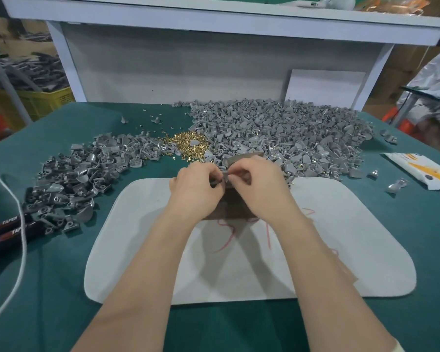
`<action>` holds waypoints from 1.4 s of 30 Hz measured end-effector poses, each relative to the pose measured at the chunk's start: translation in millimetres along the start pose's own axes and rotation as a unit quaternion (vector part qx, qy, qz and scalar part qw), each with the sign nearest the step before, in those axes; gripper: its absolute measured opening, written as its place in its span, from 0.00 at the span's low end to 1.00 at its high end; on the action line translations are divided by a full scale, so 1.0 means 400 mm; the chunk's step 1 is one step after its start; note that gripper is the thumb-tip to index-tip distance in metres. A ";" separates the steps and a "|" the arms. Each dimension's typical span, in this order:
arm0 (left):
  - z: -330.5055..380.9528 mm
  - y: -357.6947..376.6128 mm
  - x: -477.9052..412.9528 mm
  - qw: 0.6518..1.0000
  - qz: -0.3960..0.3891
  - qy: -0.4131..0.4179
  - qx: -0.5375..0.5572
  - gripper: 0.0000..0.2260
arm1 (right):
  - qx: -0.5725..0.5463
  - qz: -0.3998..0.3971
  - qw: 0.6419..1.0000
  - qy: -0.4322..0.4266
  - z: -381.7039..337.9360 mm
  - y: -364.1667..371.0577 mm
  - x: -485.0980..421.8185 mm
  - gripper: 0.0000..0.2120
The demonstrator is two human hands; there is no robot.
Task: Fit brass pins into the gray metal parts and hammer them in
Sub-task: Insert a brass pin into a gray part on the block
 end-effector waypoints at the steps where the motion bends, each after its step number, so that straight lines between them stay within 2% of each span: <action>1: 0.000 -0.001 0.000 1.000 0.000 0.001 0.000 0.05 | 0.010 -0.001 1.000 -0.001 -0.002 0.005 -0.001 0.05; 11: 0.002 0.000 0.000 1.000 0.002 -0.003 0.001 0.06 | 0.060 0.026 0.998 -0.001 0.002 0.021 -0.003 0.05; 18: 0.003 -0.001 0.000 1.000 0.003 -0.008 -0.005 0.05 | 0.049 0.040 0.998 -0.017 0.010 0.027 -0.003 0.03; 26: 0.004 -0.001 0.003 1.000 0.007 0.000 -0.006 0.06 | 0.015 0.022 1.000 0.004 0.012 0.022 -0.001 0.03; 31: 0.003 -0.001 0.002 1.000 0.009 0.004 -0.003 0.08 | -0.001 -0.020 0.999 0.032 0.016 0.007 -0.007 0.08; 34: 0.004 0.000 0.001 1.000 0.009 0.003 -0.003 0.07 | -0.039 -0.011 0.998 0.048 0.021 -0.003 -0.005 0.10; 38: 0.002 0.000 -0.001 1.000 0.010 0.007 -0.003 0.07 | -0.066 -0.004 0.997 0.046 0.016 -0.001 -0.004 0.07; 42: 0.002 0.001 -0.001 1.000 0.010 0.009 -0.005 0.06 | -0.017 0.009 1.000 0.015 0.010 0.010 -0.002 0.04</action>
Point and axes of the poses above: each hand's wrist, its own x-axis away from the middle knuckle, its own y-axis out of the palm, z = x × y, the point moved 3 cm from there along -x, towards the middle knuckle
